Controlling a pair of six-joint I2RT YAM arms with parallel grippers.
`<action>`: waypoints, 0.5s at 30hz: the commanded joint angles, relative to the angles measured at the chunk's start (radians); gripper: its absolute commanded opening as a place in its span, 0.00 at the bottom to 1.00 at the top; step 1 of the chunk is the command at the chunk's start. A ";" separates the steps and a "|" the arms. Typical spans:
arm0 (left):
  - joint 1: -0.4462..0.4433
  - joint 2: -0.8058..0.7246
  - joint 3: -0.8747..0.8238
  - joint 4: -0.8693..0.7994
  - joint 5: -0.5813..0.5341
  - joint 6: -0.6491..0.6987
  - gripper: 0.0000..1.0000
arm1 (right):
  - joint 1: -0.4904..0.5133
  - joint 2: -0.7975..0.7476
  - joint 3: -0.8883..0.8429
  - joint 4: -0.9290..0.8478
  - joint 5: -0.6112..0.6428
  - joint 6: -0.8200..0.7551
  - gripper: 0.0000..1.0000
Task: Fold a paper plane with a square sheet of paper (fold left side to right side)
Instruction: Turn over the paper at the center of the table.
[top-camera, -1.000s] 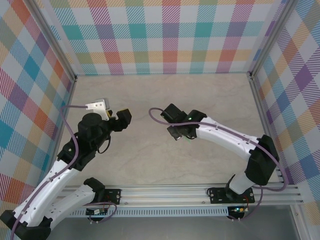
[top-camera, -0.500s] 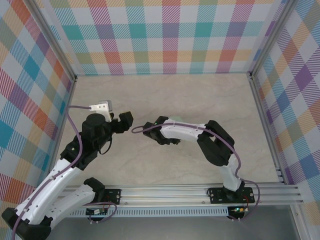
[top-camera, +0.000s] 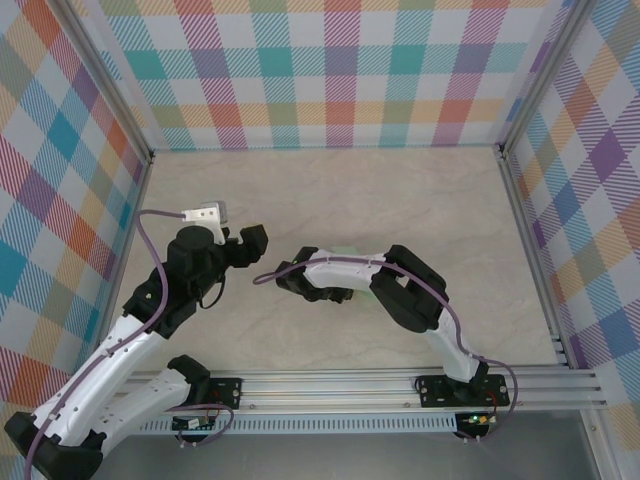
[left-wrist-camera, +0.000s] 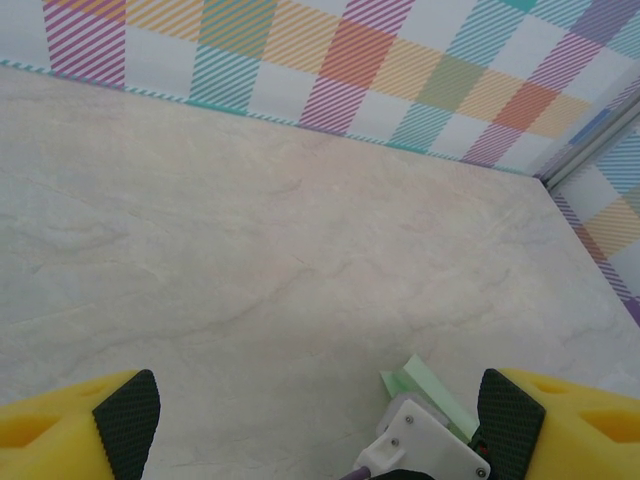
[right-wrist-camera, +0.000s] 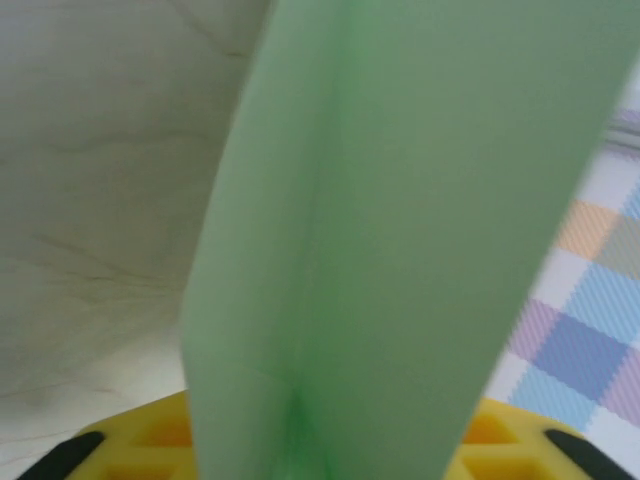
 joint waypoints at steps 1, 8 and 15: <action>-0.006 0.008 -0.010 -0.002 0.017 0.016 0.85 | 0.007 -0.074 -0.019 0.050 -0.192 -0.038 0.43; -0.006 0.044 -0.019 0.003 0.061 -0.024 0.86 | 0.002 -0.332 -0.138 0.175 -0.433 -0.023 0.80; -0.007 0.210 -0.099 0.187 0.335 -0.158 0.86 | -0.119 -0.646 -0.323 0.322 -0.602 0.028 1.00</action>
